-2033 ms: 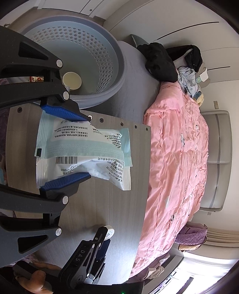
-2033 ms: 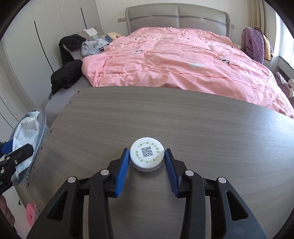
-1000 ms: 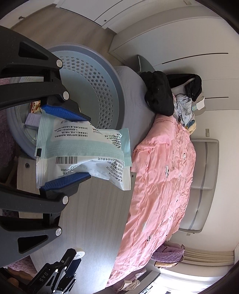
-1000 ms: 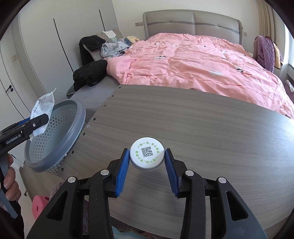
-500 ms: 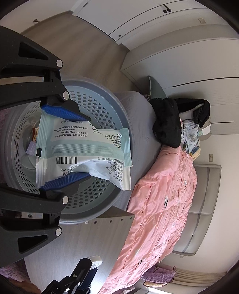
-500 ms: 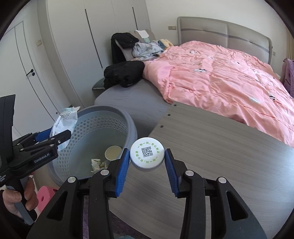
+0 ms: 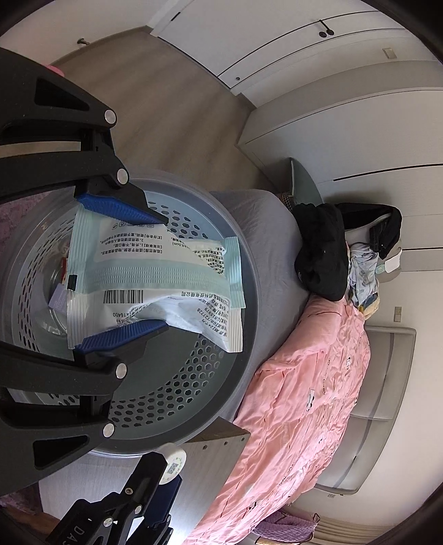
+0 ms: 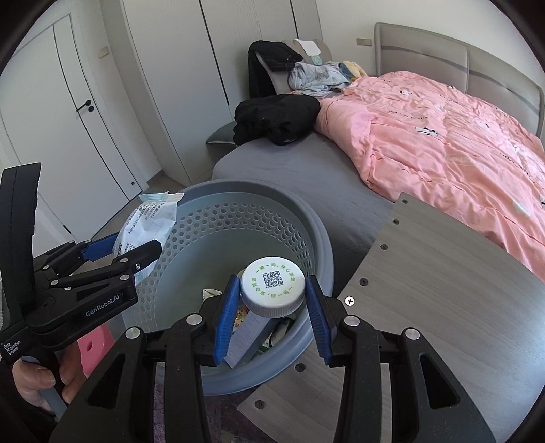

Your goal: Collect trash

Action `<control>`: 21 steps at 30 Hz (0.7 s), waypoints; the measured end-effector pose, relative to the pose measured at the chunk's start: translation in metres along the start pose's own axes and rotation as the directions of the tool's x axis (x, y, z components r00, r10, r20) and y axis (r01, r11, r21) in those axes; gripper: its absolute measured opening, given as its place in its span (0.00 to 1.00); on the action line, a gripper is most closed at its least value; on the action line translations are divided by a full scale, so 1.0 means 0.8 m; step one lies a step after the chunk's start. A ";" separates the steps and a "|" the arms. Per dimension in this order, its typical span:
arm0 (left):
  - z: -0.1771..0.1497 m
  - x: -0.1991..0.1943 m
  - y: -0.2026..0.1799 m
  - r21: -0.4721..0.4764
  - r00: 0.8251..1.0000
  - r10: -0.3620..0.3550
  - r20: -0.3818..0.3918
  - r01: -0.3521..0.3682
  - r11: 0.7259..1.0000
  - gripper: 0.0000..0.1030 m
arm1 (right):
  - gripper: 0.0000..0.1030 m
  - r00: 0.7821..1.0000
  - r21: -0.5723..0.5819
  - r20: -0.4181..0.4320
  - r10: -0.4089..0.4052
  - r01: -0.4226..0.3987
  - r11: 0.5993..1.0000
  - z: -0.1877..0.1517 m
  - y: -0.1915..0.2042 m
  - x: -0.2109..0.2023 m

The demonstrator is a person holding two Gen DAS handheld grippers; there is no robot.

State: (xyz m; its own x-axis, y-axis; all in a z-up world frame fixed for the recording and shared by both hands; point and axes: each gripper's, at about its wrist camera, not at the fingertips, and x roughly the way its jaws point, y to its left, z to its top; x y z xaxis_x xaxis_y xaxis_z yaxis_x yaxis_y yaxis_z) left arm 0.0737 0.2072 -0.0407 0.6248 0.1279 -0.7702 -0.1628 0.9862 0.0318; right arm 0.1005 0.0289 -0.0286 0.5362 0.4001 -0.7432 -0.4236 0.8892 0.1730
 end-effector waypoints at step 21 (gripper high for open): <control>-0.004 -0.003 0.005 -0.020 0.999 0.033 0.000 -0.033 0.999 0.66 | 0.61 0.999 0.008 0.036 0.011 -0.011 1.000 0.008 0.009 -0.005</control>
State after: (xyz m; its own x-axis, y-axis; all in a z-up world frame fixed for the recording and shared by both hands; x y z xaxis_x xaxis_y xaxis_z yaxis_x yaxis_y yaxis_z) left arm 0.0693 0.2106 -0.0410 0.6191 0.1607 -0.7687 -0.1987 0.9790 0.0446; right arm 0.0999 0.0353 -0.0199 0.5577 0.4176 -0.7173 -0.4238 0.8863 0.1865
